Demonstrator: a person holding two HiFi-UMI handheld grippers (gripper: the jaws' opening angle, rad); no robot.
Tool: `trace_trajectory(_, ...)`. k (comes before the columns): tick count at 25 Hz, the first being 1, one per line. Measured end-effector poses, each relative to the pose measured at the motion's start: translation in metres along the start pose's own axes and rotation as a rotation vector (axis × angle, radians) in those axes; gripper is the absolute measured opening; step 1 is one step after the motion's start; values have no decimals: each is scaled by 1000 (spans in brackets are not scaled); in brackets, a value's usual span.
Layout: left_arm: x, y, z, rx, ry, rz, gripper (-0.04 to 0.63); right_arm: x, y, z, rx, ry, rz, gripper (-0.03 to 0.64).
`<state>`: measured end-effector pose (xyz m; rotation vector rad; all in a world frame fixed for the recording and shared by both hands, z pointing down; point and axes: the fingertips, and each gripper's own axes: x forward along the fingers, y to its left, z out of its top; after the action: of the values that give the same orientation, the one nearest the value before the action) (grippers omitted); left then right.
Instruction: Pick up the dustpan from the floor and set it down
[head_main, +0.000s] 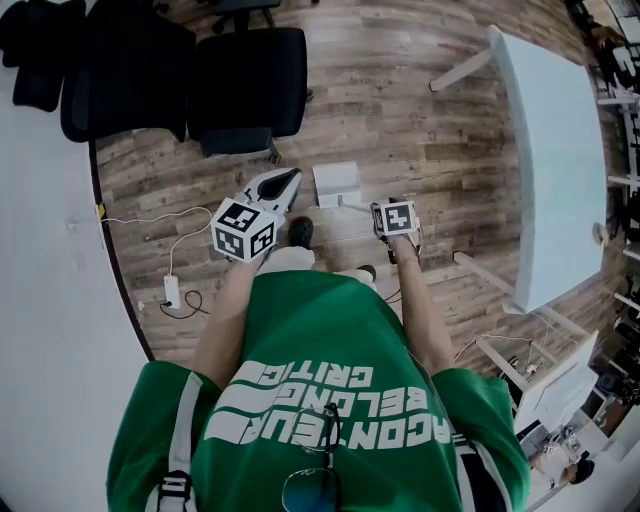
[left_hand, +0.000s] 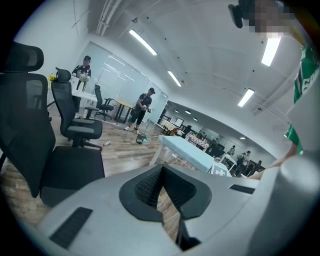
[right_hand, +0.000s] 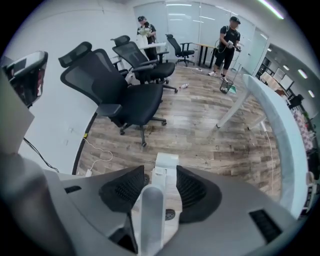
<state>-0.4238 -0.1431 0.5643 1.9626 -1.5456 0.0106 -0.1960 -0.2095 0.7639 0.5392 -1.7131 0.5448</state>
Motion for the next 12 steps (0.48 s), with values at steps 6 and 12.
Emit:
trace_trajectory(6,18,-30,2,27,5,-46,-8,-48,4,7,29,-119,56,190)
trace_trajectory(12,39,-72,-5,62,27,-96,-8,-104,-13,8,61,-319,53,190)
